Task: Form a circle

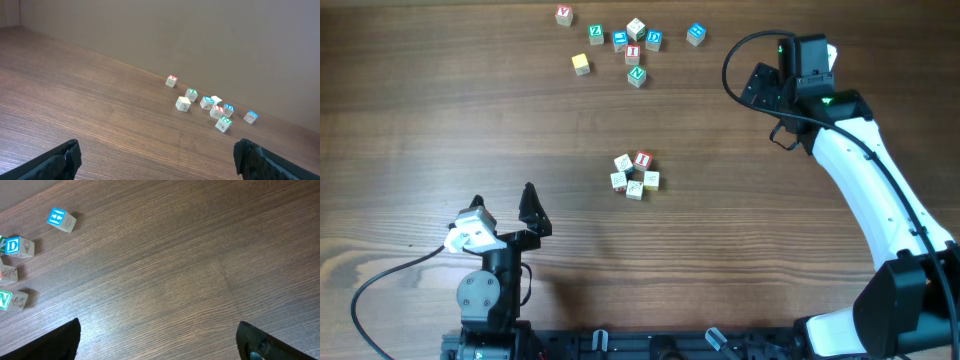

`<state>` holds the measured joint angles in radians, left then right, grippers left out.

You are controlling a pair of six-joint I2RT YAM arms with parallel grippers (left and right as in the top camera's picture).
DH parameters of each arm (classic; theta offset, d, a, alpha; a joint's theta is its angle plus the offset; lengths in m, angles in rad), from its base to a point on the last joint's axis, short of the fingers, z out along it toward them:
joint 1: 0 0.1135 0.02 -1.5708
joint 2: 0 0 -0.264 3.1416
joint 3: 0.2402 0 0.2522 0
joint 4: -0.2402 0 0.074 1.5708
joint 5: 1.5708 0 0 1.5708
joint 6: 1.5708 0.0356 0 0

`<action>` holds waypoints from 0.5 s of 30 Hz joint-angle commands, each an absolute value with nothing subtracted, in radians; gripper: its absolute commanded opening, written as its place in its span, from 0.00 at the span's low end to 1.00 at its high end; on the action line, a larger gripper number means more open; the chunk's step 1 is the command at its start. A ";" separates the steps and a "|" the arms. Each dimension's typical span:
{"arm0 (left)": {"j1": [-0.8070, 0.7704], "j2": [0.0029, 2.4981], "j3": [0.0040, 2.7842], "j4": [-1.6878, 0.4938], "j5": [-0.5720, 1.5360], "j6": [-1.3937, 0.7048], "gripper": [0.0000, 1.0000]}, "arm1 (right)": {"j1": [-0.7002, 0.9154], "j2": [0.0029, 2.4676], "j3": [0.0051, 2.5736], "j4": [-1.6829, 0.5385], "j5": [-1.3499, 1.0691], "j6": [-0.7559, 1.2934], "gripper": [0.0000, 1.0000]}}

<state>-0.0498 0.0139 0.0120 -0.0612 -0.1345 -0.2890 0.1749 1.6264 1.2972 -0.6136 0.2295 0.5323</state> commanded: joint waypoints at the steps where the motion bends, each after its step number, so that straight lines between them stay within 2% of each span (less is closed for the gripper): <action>1: -0.052 0.007 0.006 -0.057 -0.151 -0.265 1.00 | 0.175 1.630 1.299 -0.611 0.243 0.524 1.00; 15: -0.052 0.007 0.006 -0.058 -0.151 -0.265 1.00 | 0.175 1.576 1.299 -0.612 0.243 0.524 1.00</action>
